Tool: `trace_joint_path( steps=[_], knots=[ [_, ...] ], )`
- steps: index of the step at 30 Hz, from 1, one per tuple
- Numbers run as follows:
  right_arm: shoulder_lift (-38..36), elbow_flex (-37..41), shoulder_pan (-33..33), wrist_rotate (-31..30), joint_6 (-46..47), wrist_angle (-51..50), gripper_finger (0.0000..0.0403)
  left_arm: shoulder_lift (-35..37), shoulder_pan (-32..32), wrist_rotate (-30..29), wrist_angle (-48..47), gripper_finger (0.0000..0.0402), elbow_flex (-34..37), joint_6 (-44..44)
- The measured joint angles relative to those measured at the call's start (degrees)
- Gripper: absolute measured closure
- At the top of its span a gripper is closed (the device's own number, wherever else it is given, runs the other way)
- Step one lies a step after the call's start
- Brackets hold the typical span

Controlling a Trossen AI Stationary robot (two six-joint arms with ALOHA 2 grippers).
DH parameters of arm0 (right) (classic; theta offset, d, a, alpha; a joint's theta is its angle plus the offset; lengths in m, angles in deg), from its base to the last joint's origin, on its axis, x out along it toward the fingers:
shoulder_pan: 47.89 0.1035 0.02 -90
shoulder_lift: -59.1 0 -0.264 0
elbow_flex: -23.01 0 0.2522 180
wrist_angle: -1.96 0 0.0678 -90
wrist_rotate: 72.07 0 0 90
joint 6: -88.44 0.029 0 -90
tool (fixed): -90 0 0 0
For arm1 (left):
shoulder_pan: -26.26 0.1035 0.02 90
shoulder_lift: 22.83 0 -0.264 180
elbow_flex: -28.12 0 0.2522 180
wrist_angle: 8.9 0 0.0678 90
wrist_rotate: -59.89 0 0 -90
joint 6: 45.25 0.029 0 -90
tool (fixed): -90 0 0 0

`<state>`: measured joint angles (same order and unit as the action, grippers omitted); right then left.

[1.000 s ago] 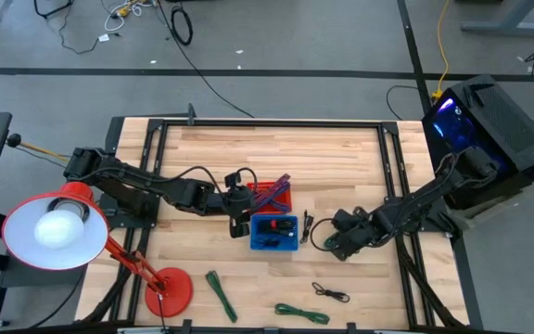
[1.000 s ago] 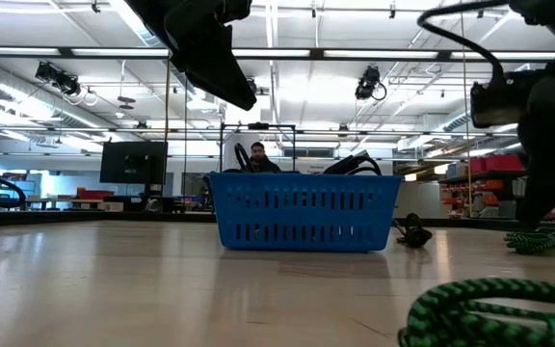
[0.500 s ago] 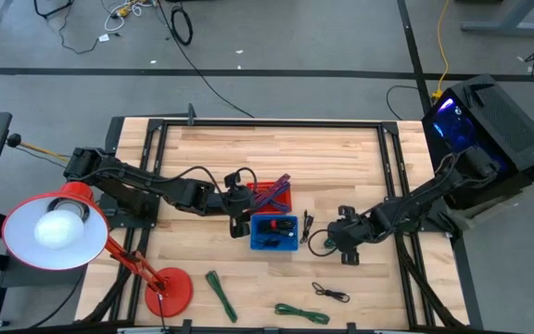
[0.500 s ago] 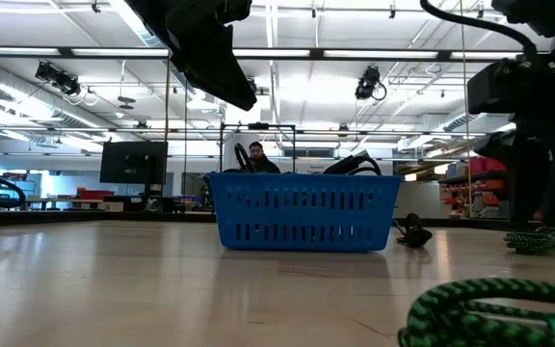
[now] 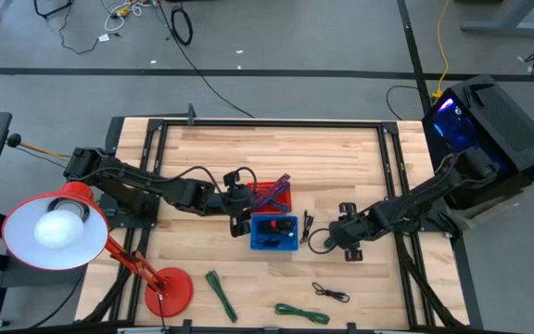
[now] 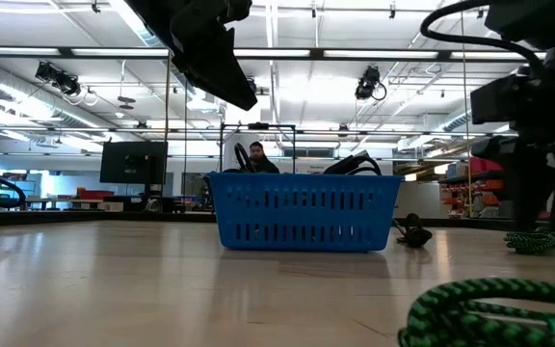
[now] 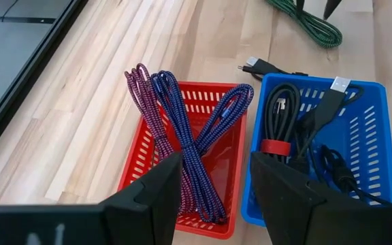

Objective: Pick & Place USB Port
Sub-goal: Put the green charger cable into the red bin

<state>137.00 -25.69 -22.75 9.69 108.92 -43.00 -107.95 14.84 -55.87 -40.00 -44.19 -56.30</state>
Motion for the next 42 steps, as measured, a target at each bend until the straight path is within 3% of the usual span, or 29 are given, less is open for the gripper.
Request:
trace_joint_path(
  steps=[8,13,15,19,26,29,35,42],
  knots=[
    [6.45,-0.41,-0.02,0.45,-1.72,0.66,0.0234,0.00,0.00,-0.02,0.00,0.0223,0.00,-0.11],
    [8.47,-0.46,-0.20,-3.77,0.69,3.79,0.0242,0.00,0.00,-0.13,-0.02,0.0223,0.00,-0.14],
    [8.51,-0.44,-0.70,-3.19,1.18,3.87,0.0269,0.00,0.00,-0.13,-0.02,0.0223,0.00,-0.30],
    [8.48,-0.45,-1.92,-1.06,3.09,3.46,0.0375,0.00,0.00,-0.13,-0.02,0.0223,0.00,-0.31],
    [7.35,-1.97,-3.25,0.22,4.29,0.77,0.0397,0.00,0.00,-0.13,0.06,0.0223,0.00,-0.31],
    [6.54,-5.77,-4.19,-0.45,2.75,-4.04,0.0400,0.00,-0.02,-0.13,0.13,0.0223,0.00,-0.28],
    [5.86,-19.25,-6.36,-9.83,-1.24,-18.40,0.0401,0.00,0.00,-0.13,0.22,0.0223,0.00,-0.26],
    [5.77,-33.31,-9.41,-17.65,-9.06,-19.54,0.0402,0.00,-0.02,-0.13,0.22,0.0223,0.00,-0.26]
  ],
)
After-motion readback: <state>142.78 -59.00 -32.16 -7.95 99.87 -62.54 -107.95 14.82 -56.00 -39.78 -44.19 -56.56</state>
